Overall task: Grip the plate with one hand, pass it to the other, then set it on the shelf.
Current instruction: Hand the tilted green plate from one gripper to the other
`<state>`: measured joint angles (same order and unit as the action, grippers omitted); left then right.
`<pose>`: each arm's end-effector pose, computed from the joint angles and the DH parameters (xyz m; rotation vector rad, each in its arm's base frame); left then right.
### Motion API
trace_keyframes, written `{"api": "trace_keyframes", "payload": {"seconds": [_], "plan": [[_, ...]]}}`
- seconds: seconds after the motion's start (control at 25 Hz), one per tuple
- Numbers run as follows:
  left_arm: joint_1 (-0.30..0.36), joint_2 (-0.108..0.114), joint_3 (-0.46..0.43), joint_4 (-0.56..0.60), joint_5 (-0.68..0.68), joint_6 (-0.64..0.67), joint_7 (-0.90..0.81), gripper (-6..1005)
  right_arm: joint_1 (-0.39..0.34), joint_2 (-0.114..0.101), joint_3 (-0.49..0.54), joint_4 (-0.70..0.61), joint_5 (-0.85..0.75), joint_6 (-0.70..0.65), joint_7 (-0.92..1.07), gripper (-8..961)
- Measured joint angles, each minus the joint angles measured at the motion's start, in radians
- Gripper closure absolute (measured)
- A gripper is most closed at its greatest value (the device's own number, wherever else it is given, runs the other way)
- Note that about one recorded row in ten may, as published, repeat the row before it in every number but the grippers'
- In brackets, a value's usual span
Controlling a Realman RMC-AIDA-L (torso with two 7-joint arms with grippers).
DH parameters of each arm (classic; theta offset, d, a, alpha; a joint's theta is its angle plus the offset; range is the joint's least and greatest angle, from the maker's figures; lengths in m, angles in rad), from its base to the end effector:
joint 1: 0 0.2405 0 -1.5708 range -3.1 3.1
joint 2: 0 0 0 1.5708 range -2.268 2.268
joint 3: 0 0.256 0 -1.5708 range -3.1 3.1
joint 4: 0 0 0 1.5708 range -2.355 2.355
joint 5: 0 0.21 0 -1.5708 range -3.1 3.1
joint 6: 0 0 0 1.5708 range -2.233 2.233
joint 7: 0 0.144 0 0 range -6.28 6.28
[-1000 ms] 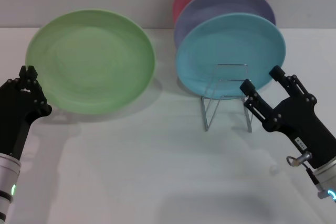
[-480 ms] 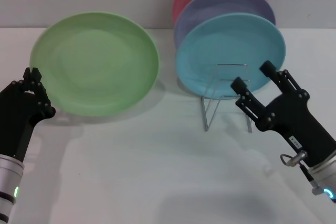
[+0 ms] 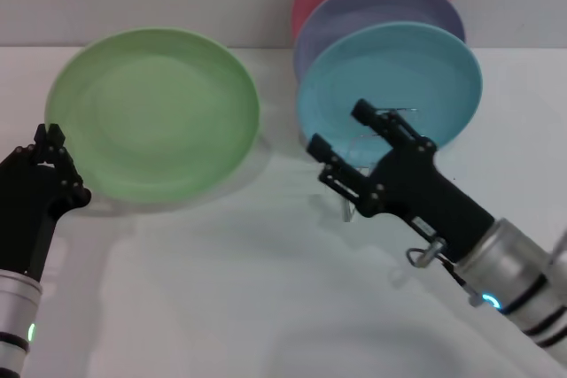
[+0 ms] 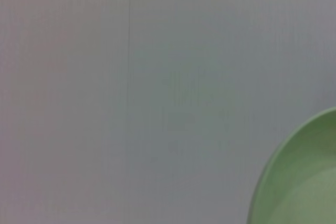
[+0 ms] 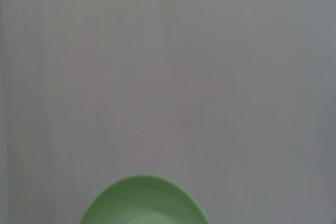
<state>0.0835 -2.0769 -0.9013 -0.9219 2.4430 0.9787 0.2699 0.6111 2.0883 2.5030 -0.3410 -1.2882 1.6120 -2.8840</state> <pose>-0.2784 0.2501 -0.0362 -1.5248 -0.5389 -0.7046 0.2321 0.2759 -0.0807 -2.0814 0.3901 1.2036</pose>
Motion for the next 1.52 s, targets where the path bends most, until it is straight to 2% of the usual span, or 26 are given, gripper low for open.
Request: {"api": "trace_keyframes", "payload": {"seconds": [0.04, 0.24, 0.56, 0.72, 1.08, 1.52], "plan": [[-0.001, 0.000, 0.018, 0.001, -0.019, 0.017, 0.015, 969, 0.024, 0.000, 0.004, -0.009, -0.002, -0.035, 0.000, 173], [-0.001, -0.001, 0.073, -0.004, -0.106, 0.049, 0.102, 970, 0.056, 0.000, 0.047, -0.016, -0.042, -0.099, 0.000, 173], [-0.029, -0.002, 0.165, -0.004, -0.270, 0.120, 0.222, 970, 0.069, -0.002, 0.289, -0.012, -0.284, -0.220, 0.000, 174], [-0.036, -0.002, 0.219, -0.005, -0.341, 0.182, 0.266, 970, 0.074, -0.003, 0.367, -0.007, -0.362, -0.276, 0.000, 174], [-0.040, -0.002, 0.279, 0.012, -0.417, 0.235, 0.291, 970, 0.108, -0.005, 0.375, -0.004, -0.371, -0.348, 0.000, 174], [-0.087, -0.003, 0.394, 0.007, -0.568, 0.310, 0.415, 969, 0.142, -0.005, 0.377, 0.002, -0.358, -0.404, 0.000, 173]]}}
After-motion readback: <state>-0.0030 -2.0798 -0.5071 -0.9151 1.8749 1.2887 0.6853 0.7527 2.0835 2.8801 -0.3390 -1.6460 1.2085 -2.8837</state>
